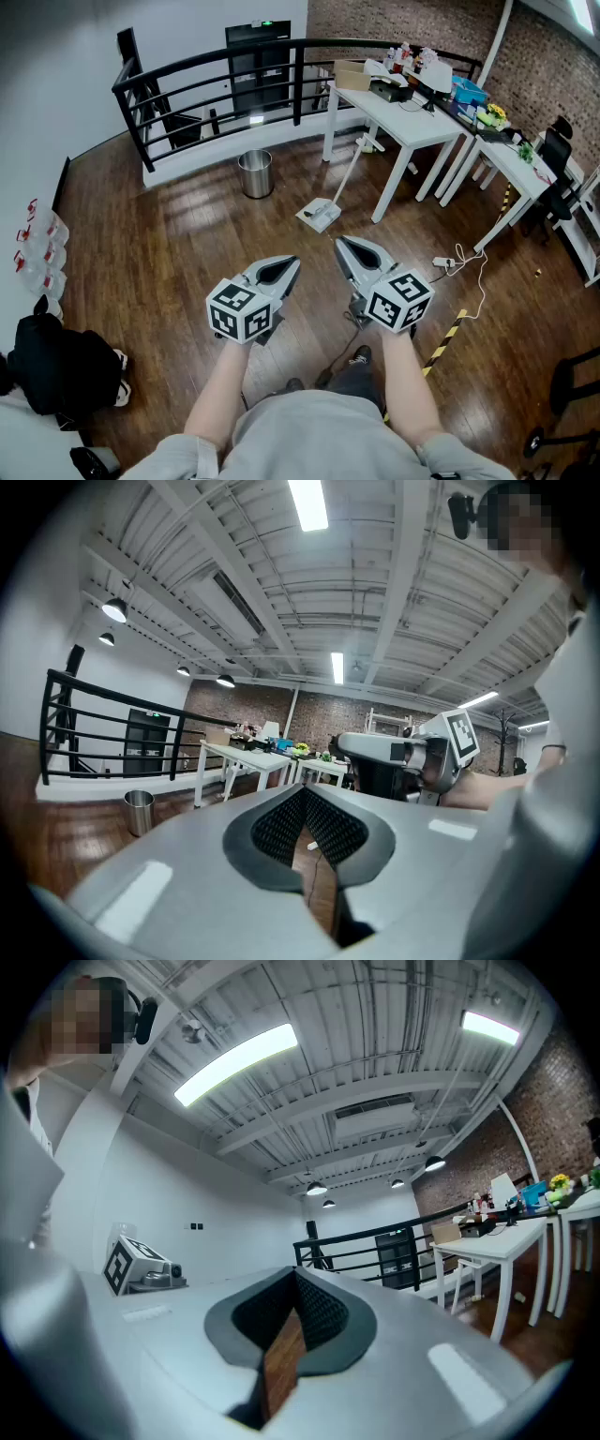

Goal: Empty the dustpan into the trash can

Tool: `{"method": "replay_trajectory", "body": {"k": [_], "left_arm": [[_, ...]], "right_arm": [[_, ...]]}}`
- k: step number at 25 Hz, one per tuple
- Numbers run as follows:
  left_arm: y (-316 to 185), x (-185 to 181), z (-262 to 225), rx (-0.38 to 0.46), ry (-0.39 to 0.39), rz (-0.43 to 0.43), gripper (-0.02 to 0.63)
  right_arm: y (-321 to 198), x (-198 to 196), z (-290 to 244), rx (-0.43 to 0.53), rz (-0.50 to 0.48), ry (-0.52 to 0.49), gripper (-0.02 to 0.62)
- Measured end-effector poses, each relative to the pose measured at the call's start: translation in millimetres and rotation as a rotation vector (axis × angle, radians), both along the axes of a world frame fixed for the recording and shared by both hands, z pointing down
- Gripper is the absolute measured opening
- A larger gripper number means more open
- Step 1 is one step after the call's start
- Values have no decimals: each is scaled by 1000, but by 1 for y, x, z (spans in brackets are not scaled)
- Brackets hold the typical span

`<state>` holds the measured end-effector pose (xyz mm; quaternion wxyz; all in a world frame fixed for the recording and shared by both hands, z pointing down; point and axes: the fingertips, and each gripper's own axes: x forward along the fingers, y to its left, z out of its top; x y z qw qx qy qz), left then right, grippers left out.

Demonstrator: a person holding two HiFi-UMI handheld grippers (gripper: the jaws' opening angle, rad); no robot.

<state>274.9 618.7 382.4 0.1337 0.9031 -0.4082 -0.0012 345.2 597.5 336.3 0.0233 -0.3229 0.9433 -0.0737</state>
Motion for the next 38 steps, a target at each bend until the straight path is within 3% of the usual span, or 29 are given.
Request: {"method": "replay_trajectory", "body": {"k": [8, 16, 26, 30, 38], "left_arm": [[-30, 0, 7, -5, 2, 4, 5], [-101, -8, 27, -55, -13, -6, 5], [-264, 14, 42, -72, -16, -14, 5], [-329, 23, 39, -72, -16, -40, 5], [-423, 18, 31, -75, -10, -38, 5]], "right_arm": [[-33, 2, 12, -19, 5, 16, 0], [-111, -4, 29, -53, 0, 10, 0], [-282, 18, 37, -63, -29, -12, 0], [-350, 26, 43, -52, -9, 44, 0], [-443, 19, 40, -58, -3, 37, 0]]}}
